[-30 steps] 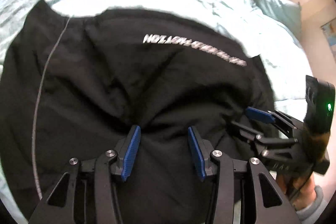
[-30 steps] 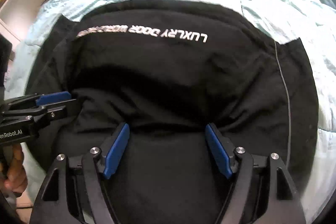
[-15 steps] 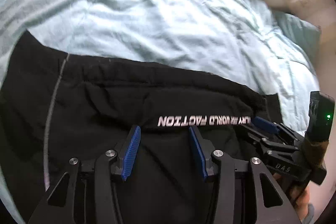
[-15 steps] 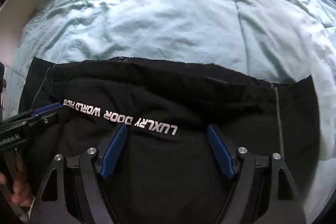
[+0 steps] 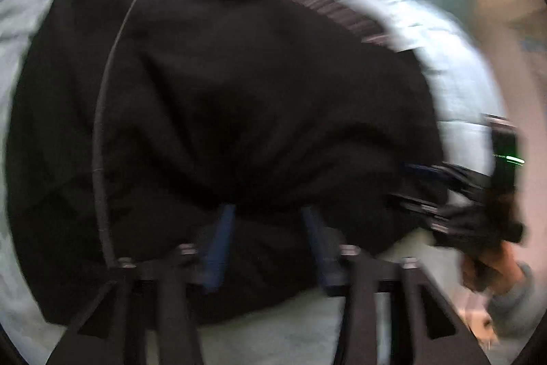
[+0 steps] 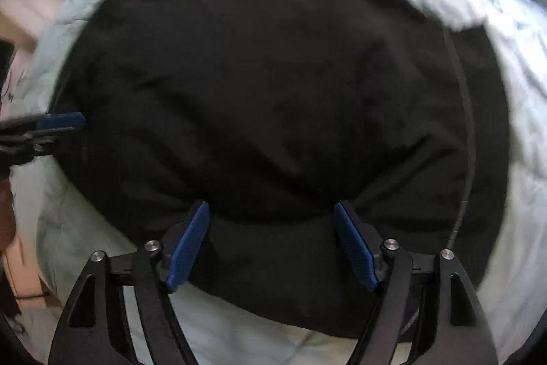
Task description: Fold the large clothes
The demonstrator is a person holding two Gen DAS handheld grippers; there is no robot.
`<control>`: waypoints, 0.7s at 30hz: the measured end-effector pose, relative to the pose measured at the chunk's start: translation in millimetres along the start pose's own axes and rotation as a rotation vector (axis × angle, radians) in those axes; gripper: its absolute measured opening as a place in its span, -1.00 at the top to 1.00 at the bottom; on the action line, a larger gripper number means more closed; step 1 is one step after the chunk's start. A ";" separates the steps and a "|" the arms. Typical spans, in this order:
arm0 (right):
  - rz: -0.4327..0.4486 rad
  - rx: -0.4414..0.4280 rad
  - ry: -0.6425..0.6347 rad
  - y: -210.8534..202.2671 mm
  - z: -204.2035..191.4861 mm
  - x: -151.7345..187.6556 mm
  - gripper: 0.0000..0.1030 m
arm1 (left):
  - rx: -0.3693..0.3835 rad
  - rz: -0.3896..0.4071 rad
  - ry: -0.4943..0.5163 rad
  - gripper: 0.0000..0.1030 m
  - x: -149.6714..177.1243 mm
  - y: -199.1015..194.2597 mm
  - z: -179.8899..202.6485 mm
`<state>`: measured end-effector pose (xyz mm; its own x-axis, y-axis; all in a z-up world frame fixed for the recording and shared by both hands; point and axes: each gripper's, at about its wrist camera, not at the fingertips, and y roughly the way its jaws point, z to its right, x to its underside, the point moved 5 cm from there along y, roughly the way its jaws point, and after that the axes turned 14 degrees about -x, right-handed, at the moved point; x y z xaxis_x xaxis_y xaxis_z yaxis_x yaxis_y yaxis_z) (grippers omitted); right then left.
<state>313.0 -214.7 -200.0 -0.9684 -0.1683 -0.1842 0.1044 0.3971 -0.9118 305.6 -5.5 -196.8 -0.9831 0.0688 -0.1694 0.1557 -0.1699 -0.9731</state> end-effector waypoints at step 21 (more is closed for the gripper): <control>0.277 0.114 0.249 -141.4 98.6 9.1 -0.54 | 0.079 0.125 -0.279 -0.46 -40.3 -92.7 -150.1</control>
<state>311.7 -361.4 -108.9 -0.9237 0.1609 -0.3476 0.3810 0.2918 -0.8773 345.1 155.1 -123.3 -0.9468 -0.2283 -0.2269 0.2800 -0.2362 -0.9305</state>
